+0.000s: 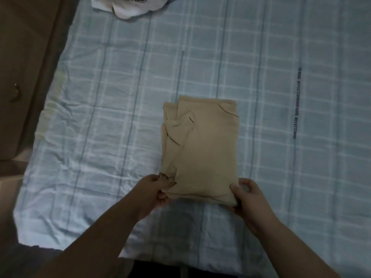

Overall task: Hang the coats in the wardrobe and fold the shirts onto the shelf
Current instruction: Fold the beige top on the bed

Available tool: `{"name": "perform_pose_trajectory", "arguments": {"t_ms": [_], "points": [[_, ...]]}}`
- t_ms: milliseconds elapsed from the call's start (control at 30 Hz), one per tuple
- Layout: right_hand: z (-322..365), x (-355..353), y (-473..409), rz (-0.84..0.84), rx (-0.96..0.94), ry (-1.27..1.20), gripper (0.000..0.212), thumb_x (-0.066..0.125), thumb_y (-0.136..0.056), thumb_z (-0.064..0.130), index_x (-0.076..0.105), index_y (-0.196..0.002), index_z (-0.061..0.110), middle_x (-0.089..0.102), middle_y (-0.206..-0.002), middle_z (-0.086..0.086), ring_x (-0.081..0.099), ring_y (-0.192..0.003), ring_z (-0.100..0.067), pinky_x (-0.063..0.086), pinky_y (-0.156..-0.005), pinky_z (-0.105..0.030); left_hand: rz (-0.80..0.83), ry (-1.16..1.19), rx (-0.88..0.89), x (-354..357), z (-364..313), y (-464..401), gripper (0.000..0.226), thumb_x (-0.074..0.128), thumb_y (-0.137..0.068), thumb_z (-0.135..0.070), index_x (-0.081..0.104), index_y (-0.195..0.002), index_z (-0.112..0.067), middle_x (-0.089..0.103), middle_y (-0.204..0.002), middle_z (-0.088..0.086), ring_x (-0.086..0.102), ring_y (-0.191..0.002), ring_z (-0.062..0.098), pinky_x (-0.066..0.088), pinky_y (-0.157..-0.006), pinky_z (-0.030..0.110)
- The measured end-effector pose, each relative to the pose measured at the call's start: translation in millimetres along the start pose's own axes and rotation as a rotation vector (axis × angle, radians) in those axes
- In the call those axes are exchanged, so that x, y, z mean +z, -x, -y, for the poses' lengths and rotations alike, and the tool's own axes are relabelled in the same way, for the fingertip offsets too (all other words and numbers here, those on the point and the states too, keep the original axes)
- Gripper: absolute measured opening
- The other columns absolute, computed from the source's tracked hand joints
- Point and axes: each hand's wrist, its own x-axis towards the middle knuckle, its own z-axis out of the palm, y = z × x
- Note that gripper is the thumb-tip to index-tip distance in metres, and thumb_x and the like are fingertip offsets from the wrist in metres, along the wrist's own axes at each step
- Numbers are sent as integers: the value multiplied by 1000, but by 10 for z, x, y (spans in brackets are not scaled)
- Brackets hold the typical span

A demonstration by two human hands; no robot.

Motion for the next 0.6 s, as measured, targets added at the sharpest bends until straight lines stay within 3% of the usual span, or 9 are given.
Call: {"name": "perform_pose_trajectory", "arguments": {"t_ms": [67, 133, 200, 300, 400, 467, 600], "points": [[126, -44, 88, 30, -68, -33, 39, 62, -93, 7, 57, -125, 28, 69, -105, -2, 71, -75, -17, 57, -57, -35, 24, 52, 80, 0, -113, 68, 62, 90, -63, -33, 58, -109, -6, 58, -73, 13, 53, -61, 21, 53, -65, 40], [342, -50, 185, 114, -136, 23, 44, 61, -94, 11, 62, -127, 39, 73, -103, -2, 69, -80, -19, 56, -63, -38, 25, 50, 143, 30, -307, 154, 57, 78, -77, -26, 52, -128, -26, 71, -91, 11, 64, -68, 24, 56, -66, 42], [585, -27, 212, 178, -183, -18, 32, 57, -95, 10, 72, -116, 28, 74, -102, -9, 65, -76, -17, 54, -58, -30, 61, -8, 217, 84, -579, 240, 44, 62, -89, -22, 53, -129, -38, 73, -96, 8, 70, -73, 26, 58, -67, 43], [939, 57, 137, 222, -205, -138, 24, 51, -97, 13, 72, -106, 6, 70, -97, -16, 64, -73, -20, 51, -51, -27, 142, 1, 272, 157, -956, 245, 30, 50, -93, -32, 63, -118, -20, 73, -95, 14, 72, -82, 31, 59, -70, 43], [1254, 175, -41, 258, -151, -293, 27, 46, -97, 21, 68, -103, 5, 68, -83, -15, 64, -62, -22, 54, -51, -27, 160, 161, 239, 251, -1239, 93, 45, 37, -99, -42, 64, -114, -10, 73, -99, 20, 70, -97, 35, 59, -77, 45], [1437, 268, -222, 244, -124, -385, 27, 44, -98, 23, 65, -102, 5, 71, -76, -12, 69, -62, -21, 59, -58, -27, 147, 277, 253, 313, -1382, -65, 48, 33, -103, -41, 55, -126, -6, 68, -114, 25, 66, -109, 37, 57, -85, 46], [1563, 544, -566, 173, -145, -450, 33, 40, -101, 12, 49, -130, 1, 70, -101, -19, 73, -86, -26, 61, -73, -31, 26, 366, 295, 453, -1497, -389, 55, 42, -103, -30, 27, -148, -1, 65, -122, 23, 65, -111, 32, 52, -94, 46]]}}
